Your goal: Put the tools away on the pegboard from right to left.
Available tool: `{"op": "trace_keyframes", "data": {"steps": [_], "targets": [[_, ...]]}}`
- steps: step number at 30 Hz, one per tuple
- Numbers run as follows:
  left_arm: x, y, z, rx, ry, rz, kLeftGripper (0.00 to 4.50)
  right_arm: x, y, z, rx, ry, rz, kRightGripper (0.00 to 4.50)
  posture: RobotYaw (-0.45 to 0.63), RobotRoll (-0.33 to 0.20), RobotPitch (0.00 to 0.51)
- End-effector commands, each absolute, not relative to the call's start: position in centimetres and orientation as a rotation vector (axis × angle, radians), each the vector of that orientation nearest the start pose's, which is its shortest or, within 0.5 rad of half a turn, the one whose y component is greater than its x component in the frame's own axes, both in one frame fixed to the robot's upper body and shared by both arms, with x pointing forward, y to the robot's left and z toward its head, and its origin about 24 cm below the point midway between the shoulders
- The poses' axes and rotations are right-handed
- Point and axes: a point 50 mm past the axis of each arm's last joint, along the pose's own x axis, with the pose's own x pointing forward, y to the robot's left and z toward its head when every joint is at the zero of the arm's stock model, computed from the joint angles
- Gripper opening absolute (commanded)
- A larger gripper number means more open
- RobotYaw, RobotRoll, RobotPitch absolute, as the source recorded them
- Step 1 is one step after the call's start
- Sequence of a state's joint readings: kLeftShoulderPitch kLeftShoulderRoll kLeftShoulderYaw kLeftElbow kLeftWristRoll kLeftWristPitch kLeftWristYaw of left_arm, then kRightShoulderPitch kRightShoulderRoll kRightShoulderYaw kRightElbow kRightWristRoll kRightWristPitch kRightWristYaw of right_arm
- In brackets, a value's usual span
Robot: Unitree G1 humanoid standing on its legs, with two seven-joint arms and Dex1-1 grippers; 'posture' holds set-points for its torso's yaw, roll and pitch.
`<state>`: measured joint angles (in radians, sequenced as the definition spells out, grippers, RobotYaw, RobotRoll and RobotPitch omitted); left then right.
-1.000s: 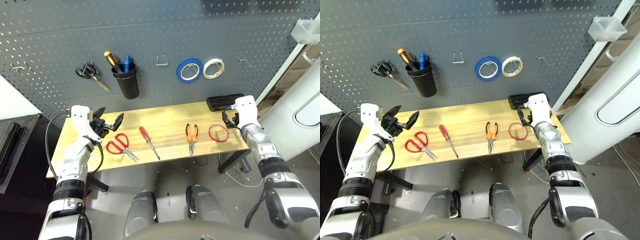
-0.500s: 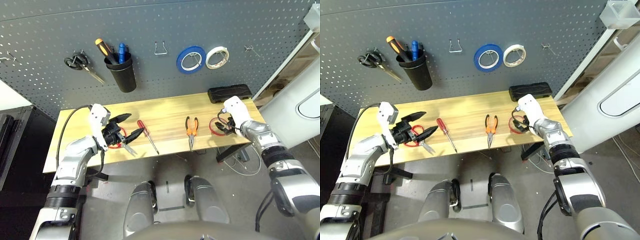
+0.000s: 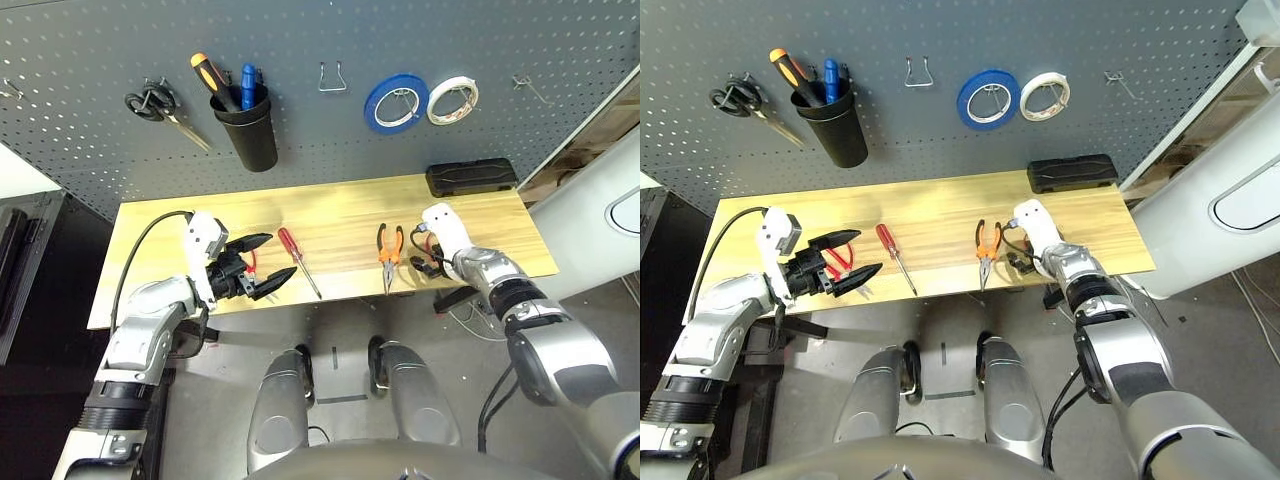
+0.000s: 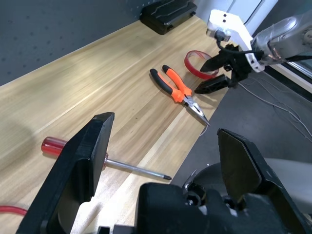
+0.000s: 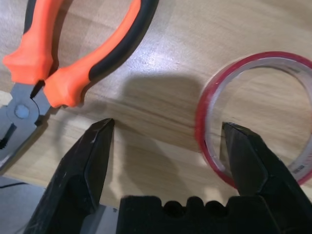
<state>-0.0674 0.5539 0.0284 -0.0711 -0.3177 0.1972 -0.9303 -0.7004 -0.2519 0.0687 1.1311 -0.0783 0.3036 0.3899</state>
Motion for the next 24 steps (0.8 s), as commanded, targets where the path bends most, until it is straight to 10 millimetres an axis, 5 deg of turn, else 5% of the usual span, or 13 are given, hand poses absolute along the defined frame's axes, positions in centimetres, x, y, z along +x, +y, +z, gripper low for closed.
{"op": "trace_keyframes", "data": {"steps": [1,10,16,24], "targets": [[24.6,20.2,8.4,0.186,0.165,-0.928,4.5,32.3,-18.9,-3.0,-0.234,0.845,0.302,3.32,-0.02,0.0,0.239],[25.1,19.9,8.8,0.186,0.134,-0.94,4.5,32.8,-20.2,-2.3,-0.277,0.795,0.25,0.03,-0.03,0.0,0.185],[25.6,20.1,8.9,0.195,0.117,-0.926,4.5,33.3,-21.7,-0.1,-0.3,0.683,0.228,0.03,-0.06,0.0,0.138],[25.6,20.6,8.9,0.19,0.094,-0.906,4.5,30.8,-22.7,4.2,-0.368,0.496,0.191,0.03,-0.07,0.0,0.101]]}}
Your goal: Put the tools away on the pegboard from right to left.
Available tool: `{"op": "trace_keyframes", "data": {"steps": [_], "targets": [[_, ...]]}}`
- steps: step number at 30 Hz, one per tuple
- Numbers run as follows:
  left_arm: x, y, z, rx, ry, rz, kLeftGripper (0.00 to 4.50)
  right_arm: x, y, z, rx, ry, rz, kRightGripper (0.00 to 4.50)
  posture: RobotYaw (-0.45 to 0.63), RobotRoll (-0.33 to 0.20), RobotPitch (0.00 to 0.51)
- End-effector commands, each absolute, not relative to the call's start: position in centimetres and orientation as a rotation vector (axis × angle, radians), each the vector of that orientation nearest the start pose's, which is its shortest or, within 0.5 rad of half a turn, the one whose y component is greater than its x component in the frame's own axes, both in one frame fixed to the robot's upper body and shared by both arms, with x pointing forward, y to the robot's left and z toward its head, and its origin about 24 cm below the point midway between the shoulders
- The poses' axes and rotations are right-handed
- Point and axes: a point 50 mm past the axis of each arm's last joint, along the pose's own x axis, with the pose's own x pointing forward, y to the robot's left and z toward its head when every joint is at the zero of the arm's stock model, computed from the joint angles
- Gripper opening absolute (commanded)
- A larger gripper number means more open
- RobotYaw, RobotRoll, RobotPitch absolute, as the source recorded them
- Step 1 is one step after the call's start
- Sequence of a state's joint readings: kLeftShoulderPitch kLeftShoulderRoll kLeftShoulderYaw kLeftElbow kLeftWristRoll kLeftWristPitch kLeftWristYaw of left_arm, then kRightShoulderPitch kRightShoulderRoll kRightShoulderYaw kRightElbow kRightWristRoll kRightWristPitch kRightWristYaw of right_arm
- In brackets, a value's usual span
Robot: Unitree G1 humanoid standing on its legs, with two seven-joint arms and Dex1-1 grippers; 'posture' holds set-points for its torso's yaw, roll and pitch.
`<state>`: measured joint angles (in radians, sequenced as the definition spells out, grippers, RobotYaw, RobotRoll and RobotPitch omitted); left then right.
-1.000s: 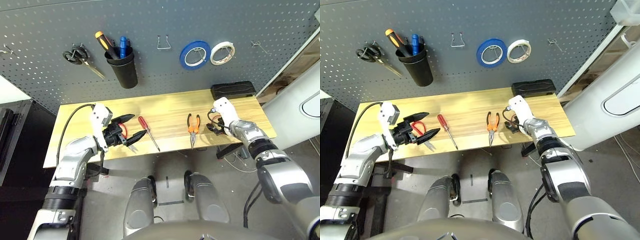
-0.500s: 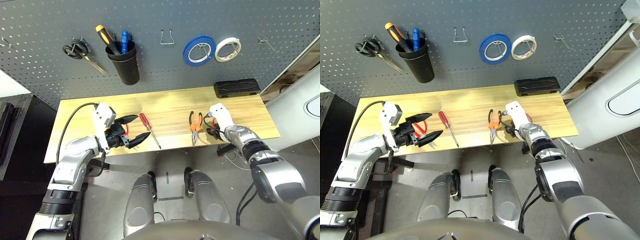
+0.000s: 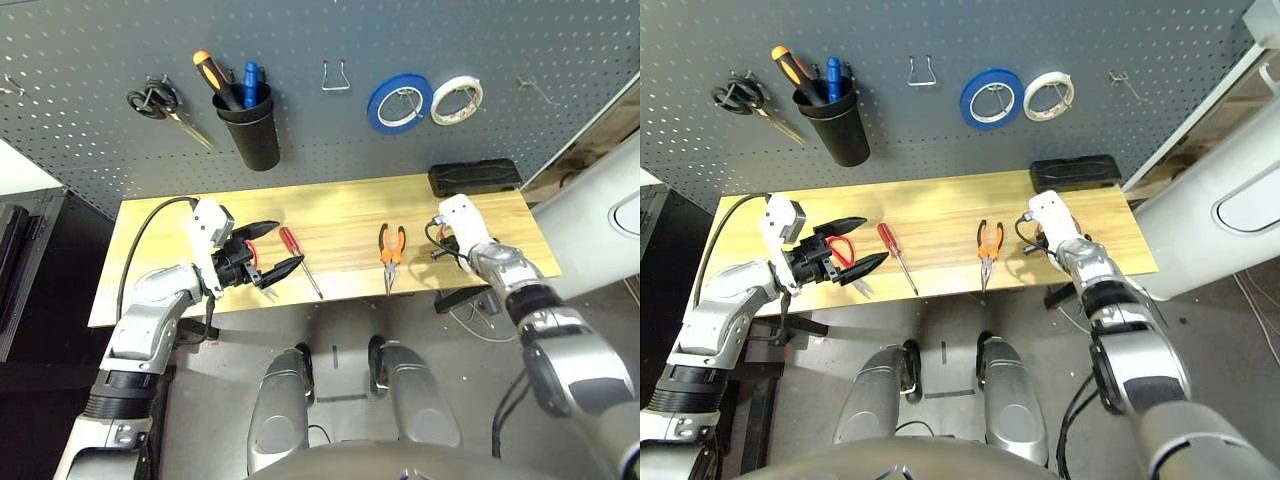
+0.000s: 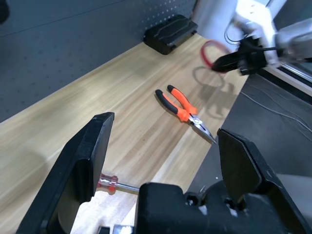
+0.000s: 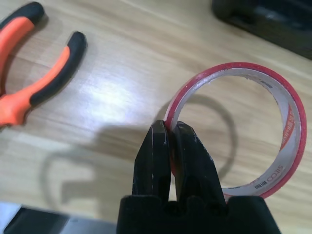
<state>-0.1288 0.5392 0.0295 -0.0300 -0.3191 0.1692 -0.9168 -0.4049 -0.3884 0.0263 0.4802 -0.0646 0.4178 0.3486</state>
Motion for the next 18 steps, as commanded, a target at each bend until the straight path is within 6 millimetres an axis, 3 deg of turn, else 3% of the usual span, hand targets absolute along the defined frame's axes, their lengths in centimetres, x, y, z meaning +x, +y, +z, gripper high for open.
{"op": "trace_keyframes", "data": {"steps": [1,11,18], "targets": [[25.5,20.7,8.8,0.189,0.098,-0.902,4.5,30.5,-22.6,4.9,-0.368,0.469,0.182,0.03,-0.07,0.0,0.1],[25.5,20.6,9.6,0.167,0.064,-0.907,4.5,29.0,-22.4,10.2,-0.484,0.186,0.077,0.03,-0.09,0.0,0.085],[26.1,20.0,9.9,0.177,0.047,-0.945,4.5,30.4,-24.4,13.1,-0.555,0.049,-0.05,0.03,-0.1,0.0,0.086]]}}
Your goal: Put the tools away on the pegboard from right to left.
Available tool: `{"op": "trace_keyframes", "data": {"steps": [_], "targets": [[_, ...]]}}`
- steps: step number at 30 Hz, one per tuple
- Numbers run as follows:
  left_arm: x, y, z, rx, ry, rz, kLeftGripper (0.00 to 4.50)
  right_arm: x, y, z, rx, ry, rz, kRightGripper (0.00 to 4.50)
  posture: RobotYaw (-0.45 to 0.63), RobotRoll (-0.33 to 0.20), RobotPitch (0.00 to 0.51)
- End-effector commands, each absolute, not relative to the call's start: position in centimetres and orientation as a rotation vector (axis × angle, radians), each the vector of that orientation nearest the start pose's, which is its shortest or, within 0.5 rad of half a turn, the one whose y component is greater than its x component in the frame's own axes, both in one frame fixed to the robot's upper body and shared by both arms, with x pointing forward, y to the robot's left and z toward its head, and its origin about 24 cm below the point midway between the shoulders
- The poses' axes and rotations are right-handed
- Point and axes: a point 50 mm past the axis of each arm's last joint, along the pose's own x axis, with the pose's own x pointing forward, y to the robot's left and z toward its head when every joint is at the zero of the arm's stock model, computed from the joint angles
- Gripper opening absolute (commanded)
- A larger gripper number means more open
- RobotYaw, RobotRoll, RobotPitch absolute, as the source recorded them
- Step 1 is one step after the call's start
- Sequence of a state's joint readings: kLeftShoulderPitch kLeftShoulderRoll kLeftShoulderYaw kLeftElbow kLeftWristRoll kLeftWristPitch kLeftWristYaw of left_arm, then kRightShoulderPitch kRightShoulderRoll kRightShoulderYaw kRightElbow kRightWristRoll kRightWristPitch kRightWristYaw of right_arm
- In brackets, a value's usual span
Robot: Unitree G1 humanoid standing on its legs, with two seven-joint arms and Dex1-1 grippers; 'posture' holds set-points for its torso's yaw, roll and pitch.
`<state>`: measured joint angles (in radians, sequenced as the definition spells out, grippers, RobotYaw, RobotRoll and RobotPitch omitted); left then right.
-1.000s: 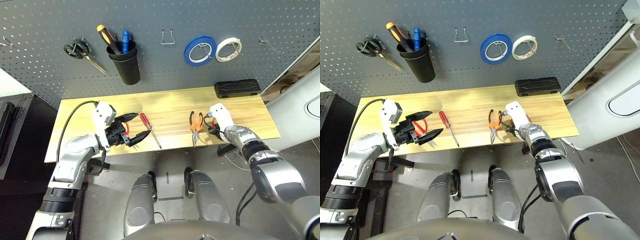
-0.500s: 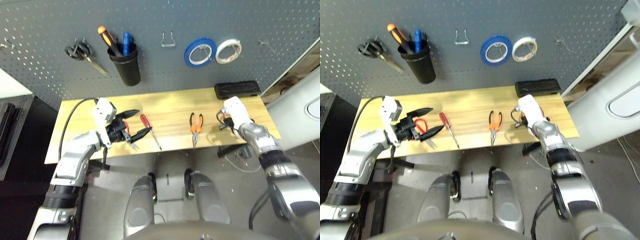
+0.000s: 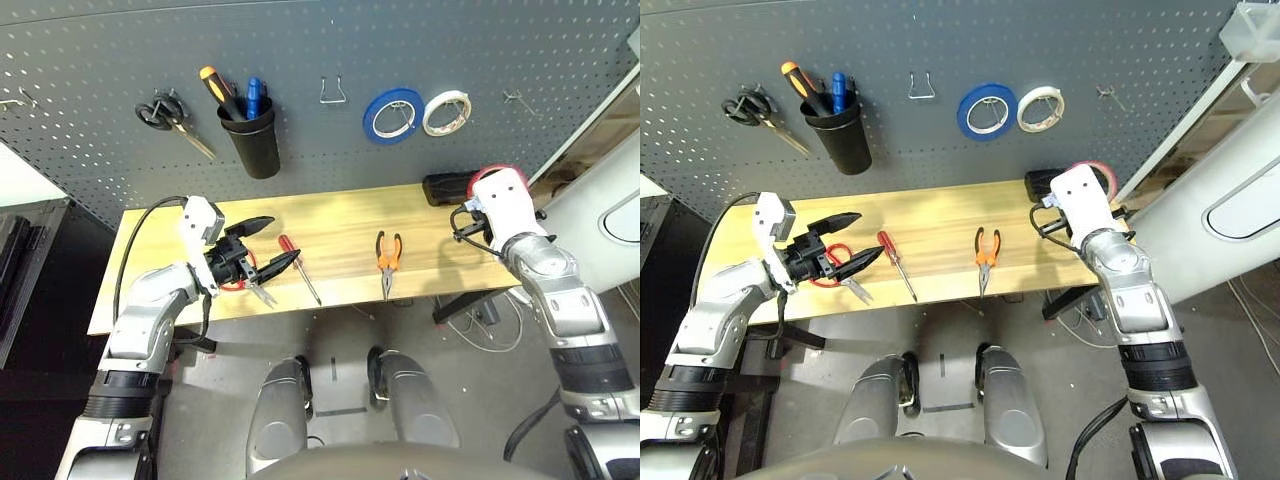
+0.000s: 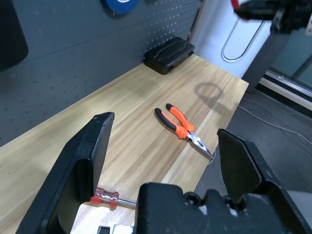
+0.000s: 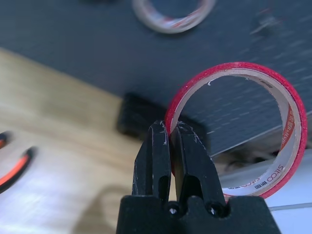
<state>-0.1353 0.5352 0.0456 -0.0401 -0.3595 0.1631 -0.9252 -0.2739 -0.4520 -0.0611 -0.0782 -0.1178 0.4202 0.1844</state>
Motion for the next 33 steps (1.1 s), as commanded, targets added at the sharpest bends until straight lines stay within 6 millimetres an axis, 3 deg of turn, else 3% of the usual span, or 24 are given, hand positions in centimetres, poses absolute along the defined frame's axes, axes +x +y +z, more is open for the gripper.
{"op": "trace_keyframes", "data": {"steps": [1,9,20,26,33], "targets": [[26.2,19.9,10.0,0.179,0.044,-0.949,4.5,30.8,-24.9,13.4,-0.559,0.041,-0.067,0.03,-0.1,0.0,0.086],[26.6,19.4,10.2,0.186,0.033,-0.976,4.5,33.6,-26.7,14.1,-0.516,0.053,-0.08,0.03,-0.1,0.0,0.093],[27.2,17.3,11.0,0.194,-0.001,-1.033,4.5,37.6,-27.3,15.0,-0.503,0.072,-0.038,0.03,-0.1,0.0,0.106],[27.4,17.3,11.1,0.2,-0.003,-1.033,4.5,39.0,-26.9,15.0,-0.48,0.091,0.003,0.03,-0.1,0.0,0.105],[27.6,17.4,11.7,0.211,-0.034,-1.012,4.5,39.9,-25.5,13.8,-0.448,0.147,0.012,0.03,-0.08,0.0,0.099]]}}
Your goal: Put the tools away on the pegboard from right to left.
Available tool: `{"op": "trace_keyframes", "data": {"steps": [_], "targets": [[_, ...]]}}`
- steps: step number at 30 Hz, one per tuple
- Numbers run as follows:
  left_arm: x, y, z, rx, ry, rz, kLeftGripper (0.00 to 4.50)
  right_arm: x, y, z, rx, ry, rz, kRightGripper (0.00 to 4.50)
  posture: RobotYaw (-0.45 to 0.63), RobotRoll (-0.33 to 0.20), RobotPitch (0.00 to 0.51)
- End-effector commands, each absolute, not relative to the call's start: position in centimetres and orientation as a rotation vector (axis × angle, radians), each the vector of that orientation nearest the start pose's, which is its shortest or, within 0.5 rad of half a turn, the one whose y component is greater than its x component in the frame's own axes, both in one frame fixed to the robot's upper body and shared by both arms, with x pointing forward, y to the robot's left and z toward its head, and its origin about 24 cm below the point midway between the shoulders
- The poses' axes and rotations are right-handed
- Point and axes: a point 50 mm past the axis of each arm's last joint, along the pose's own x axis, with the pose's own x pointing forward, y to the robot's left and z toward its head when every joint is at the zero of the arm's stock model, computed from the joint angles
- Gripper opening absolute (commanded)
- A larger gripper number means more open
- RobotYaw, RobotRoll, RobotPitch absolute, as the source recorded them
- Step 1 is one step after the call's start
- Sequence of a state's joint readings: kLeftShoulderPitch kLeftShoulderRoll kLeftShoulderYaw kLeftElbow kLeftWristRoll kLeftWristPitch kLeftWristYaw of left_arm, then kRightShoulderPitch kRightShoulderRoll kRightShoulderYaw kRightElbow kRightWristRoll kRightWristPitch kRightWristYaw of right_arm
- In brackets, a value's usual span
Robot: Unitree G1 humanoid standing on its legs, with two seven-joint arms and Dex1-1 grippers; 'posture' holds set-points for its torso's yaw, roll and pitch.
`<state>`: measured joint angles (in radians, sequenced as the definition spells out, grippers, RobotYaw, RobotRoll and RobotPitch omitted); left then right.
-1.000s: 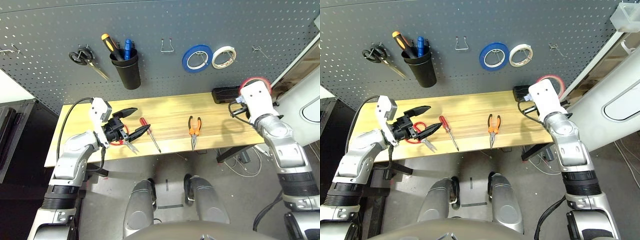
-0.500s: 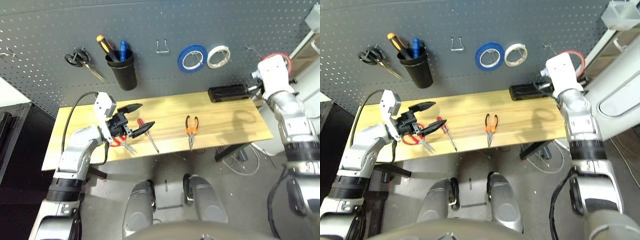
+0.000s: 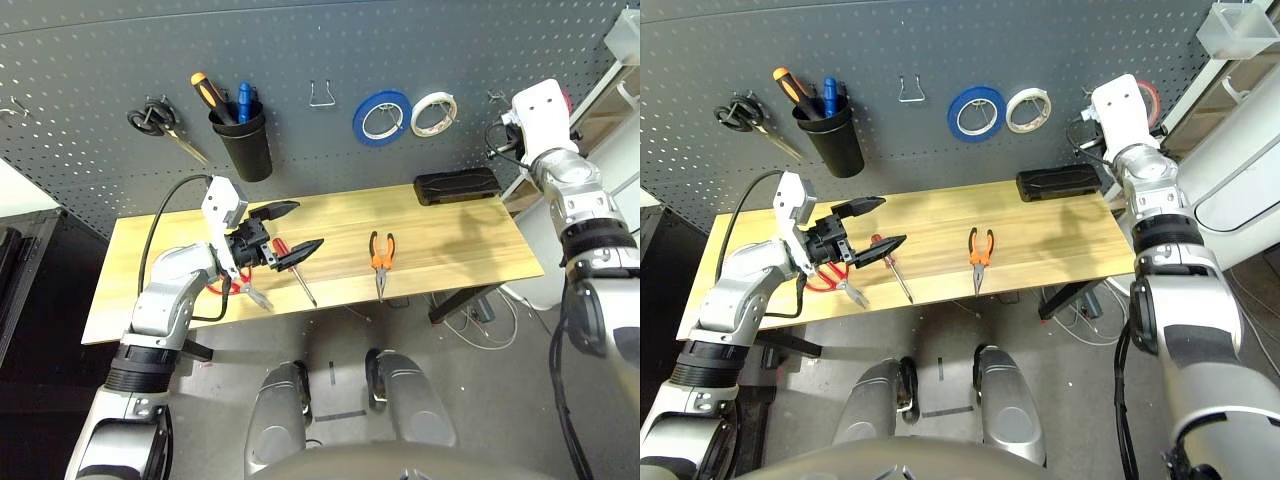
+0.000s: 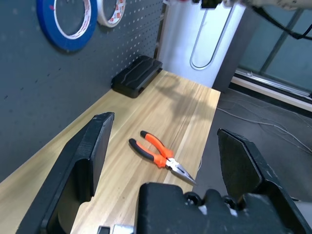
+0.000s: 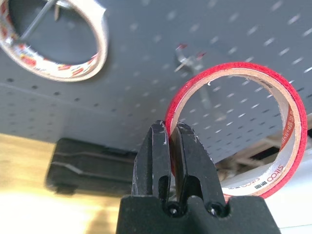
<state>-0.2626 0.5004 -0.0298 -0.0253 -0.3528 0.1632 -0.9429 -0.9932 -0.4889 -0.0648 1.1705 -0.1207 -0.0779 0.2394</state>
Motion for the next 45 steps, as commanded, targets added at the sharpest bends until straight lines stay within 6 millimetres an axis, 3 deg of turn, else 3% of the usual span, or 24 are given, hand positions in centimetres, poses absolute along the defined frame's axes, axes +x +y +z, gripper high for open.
{"op": "trace_keyframes", "data": {"steps": [1,11,24,25,27,36,40,45], "targets": [[27.7,17.5,11.9,0.211,-0.049,-1.0,4.5,39.9,-25.5,13.7,-0.452,0.146,0.013,0.03,-0.08,0.0,0.098],[27.4,18.0,13.3,0.158,-0.134,-0.959,4.5,40.2,-25.2,13.9,-0.438,0.169,0.019,0.03,-0.06,0.0,0.086],[27.4,18.4,16.7,0.15,-0.209,-0.969,4.5,40.6,-25.2,15.0,-0.459,0.19,-0.007,0.03,-0.04,0.0,0.077],[27.5,18.4,16.8,0.15,-0.21,-0.97,4.5,40.6,-25.3,15.1,-0.45,0.186,-0.016,0.62,-0.03,0.0,0.077],[27.5,18.4,16.9,0.15,-0.211,-0.97,4.5,40.7,-25.4,15.5,-0.44,0.174,-0.029,1.15,-0.03,0.0,0.077],[27.3,18.2,16.8,0.137,-0.202,-0.986,4.5,40.6,-26.2,17.8,-0.458,0.043,0.017,4.4,-0.05,0.0,0.088],[27.4,18.5,16.6,0.145,-0.191,-0.99,4.5,39.8,-27.2,19.2,-0.407,0.025,0.171,4.46,-0.06,0.0,0.098],[27.4,18.5,16.4,0.145,-0.181,-1.002,4.5,36.9,-28.8,19.4,-0.342,0.133,0.368,4.46,-0.06,0.0,0.108]]}}
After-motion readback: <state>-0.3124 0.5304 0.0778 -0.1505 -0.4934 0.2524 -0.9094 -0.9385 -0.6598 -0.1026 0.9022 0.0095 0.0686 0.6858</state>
